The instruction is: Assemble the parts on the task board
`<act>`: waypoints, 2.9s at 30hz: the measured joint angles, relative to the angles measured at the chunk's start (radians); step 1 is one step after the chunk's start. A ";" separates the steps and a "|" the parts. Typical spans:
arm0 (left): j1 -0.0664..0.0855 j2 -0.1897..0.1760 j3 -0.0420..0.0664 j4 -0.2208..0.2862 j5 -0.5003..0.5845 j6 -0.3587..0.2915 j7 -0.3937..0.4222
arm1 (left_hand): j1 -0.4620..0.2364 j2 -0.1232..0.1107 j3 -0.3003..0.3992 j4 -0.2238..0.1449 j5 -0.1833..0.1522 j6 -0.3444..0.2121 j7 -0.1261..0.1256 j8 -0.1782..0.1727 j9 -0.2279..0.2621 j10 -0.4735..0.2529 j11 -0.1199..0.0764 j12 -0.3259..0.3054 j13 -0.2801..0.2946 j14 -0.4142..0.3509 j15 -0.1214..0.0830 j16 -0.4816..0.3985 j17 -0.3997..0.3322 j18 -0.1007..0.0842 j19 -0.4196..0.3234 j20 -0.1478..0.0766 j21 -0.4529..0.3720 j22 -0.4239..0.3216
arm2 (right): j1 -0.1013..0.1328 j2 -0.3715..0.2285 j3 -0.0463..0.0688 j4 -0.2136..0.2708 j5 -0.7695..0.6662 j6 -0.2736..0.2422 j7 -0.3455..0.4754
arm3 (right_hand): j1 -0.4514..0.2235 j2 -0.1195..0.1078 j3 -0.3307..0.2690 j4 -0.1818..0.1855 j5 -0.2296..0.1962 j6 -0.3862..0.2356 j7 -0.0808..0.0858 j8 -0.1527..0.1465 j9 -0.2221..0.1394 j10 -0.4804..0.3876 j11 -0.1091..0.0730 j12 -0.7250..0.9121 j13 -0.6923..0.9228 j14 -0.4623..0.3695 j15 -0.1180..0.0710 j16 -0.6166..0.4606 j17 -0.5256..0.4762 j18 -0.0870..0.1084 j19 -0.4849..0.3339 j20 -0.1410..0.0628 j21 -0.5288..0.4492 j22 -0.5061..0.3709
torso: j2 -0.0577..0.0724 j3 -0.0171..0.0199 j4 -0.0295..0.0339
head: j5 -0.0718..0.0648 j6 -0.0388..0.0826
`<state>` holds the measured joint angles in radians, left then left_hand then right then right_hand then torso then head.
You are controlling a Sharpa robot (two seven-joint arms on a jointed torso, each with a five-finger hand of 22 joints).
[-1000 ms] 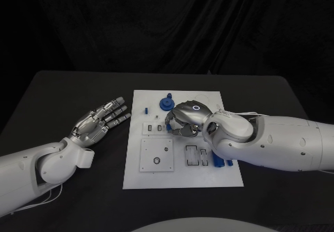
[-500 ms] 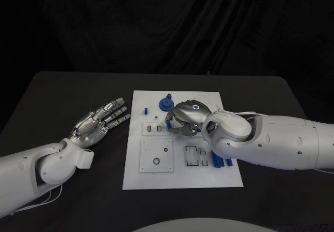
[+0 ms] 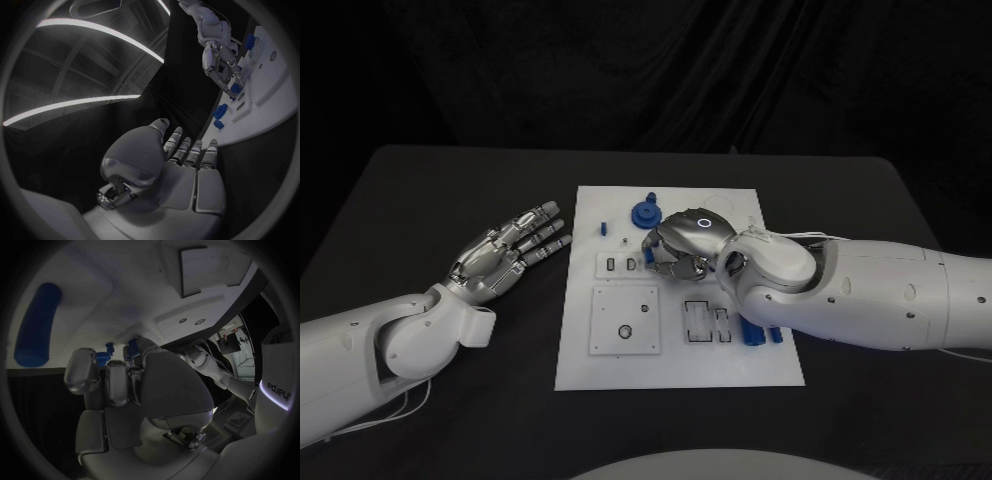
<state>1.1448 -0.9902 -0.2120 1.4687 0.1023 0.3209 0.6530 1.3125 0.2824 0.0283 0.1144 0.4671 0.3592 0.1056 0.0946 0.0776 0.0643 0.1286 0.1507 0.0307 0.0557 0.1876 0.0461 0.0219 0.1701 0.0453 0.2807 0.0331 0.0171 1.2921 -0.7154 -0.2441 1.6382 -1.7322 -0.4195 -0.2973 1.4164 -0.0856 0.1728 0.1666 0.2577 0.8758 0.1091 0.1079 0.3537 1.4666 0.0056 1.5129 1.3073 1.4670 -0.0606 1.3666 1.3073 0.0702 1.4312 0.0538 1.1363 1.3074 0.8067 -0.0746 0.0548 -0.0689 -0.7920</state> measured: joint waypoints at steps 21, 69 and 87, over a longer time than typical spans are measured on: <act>-0.004 -0.002 0.000 0.000 0.000 0.005 0.000 | -0.003 0.003 0.003 -0.003 0.000 0.000 0.000 0.000 0.000 0.000 0.000 0.000 0.000 0.000 0.000 0.000 0.000 0.000 -0.004 0.004 -0.004 -0.001 | -0.001 -0.009 0.000 0.000 -0.001 -0.011 0.010 | -0.050 -0.048 -0.047 0.065 -0.190 -0.205 -0.031 -0.043 -0.080 0.000 -0.012 -0.009 0.000 -0.001 -0.001 0.089 0.000 0.000 0.018 -0.011 0.053 0.001 | 0.001 0.0013 -0.0011 | 0.001 -0.006; 0.101 0.170 0.000 -0.144 -0.329 -0.170 -0.087 | -0.215 0.001 -0.287 0.177 -0.418 0.189 0.045 0.042 0.027 0.478 0.117 0.512 0.125 0.563 0.005 0.779 0.286 -0.038 0.692 -0.015 0.388 0.167 | 0.103 -0.221 -0.004 -0.021 0.135 -0.195 0.288 | 0.123 0.015 0.015 0.062 -0.004 -0.056 -0.058 0.037 -0.132 -0.004 -0.040 0.045 0.001 0.000 -0.025 0.129 0.000 0.000 0.034 -0.027 0.161 0.000 | -0.149 0.0738 -0.0081 | 0.096 0.008; 0.220 0.259 0.000 -0.155 -0.580 -0.153 -0.503 | 0.050 -0.082 0.023 0.176 -0.036 0.359 0.080 0.170 0.112 1.056 -0.015 1.231 1.142 1.376 -0.118 1.515 1.283 -0.020 0.875 -0.114 1.171 0.847 | 0.087 -0.226 -0.004 -0.044 0.147 -0.118 0.259 | 0.130 0.019 0.029 0.060 0.025 -0.053 -0.055 0.037 -0.140 -0.004 -0.040 0.046 0.003 0.000 -0.025 0.129 0.000 0.000 0.034 -0.027 0.161 0.001 | -0.158 0.0987 -0.0235 | 0.125 -0.005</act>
<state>1.3646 -0.7310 -0.2116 1.3135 -0.4776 0.1681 0.1498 1.3629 0.2007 0.0513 0.2905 0.4316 0.7187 0.1859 0.2646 0.1895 1.1204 0.1136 1.3818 1.1722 1.4319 0.0691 1.5609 1.3051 0.1497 0.9207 0.1669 1.2037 0.8643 1.3788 -0.9419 -0.2484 1.5941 -1.5849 -0.5377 -0.0388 1.5463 -0.0669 0.2016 0.2261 0.2827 0.8233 0.0545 0.1444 0.2141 1.4631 -0.0339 1.5586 1.3100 1.4670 -0.0857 1.4951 1.3073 0.0701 1.4652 0.0268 1.2973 1.3079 0.6489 0.0241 0.0314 0.0566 -0.7966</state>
